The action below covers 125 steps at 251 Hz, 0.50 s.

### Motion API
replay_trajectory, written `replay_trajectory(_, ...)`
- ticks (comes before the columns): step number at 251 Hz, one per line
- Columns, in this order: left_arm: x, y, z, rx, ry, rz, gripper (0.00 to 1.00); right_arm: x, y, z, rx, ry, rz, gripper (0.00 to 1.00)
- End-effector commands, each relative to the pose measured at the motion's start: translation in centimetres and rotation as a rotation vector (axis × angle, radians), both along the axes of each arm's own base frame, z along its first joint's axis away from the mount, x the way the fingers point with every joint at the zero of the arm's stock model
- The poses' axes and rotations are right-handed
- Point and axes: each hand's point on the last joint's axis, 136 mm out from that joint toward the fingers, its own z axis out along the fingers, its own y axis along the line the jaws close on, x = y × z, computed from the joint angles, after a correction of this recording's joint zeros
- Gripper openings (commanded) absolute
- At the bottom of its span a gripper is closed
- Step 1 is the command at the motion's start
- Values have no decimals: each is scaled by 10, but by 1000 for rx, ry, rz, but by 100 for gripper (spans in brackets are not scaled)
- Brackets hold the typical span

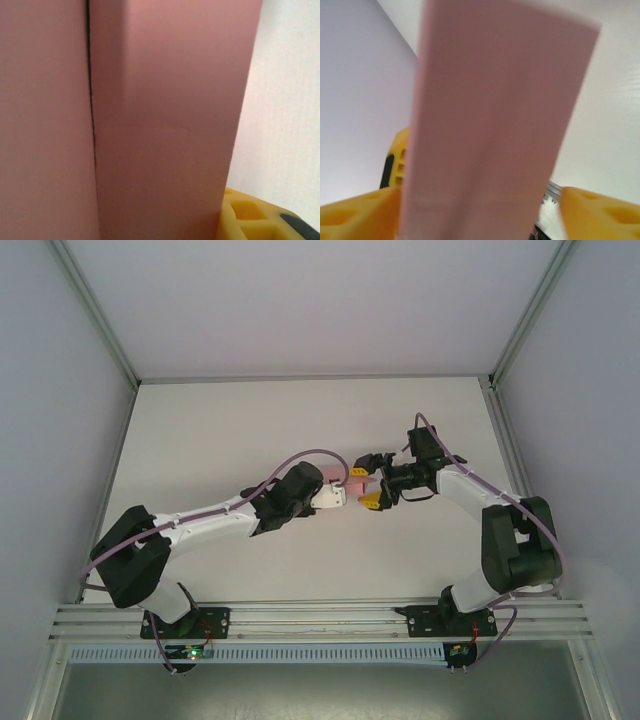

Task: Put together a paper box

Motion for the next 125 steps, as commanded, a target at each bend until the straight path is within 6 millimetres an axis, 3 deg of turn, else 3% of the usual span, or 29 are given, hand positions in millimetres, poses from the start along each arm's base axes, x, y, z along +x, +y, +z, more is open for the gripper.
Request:
replay_trajectory(1, 11, 1, 14, -27, -1, 31, 32, 2, -9, 18, -5, -89, -7, 98)
replay_trajectory(36, -1, 15, -4, -15, 208, 29, 30, 25, -60, 29, -247, -267, -76, 98)
replay_trajectory(61, -14, 25, -12, -9, 372, 24, 29, 44, -97, 52, -493, -470, -74, 98)
replay_trajectory(93, -34, 33, -21, 44, 519, -14, 29, 48, -131, 78, -880, -707, 26, 98)
replay_trajectory(105, -34, 36, -23, 52, 536, -13, 30, 48, -134, 85, -963, -798, 81, 98)
replay_trajectory(125, -42, 39, -23, 53, 611, -47, 30, 50, -125, 96, -943, -960, 115, 98)
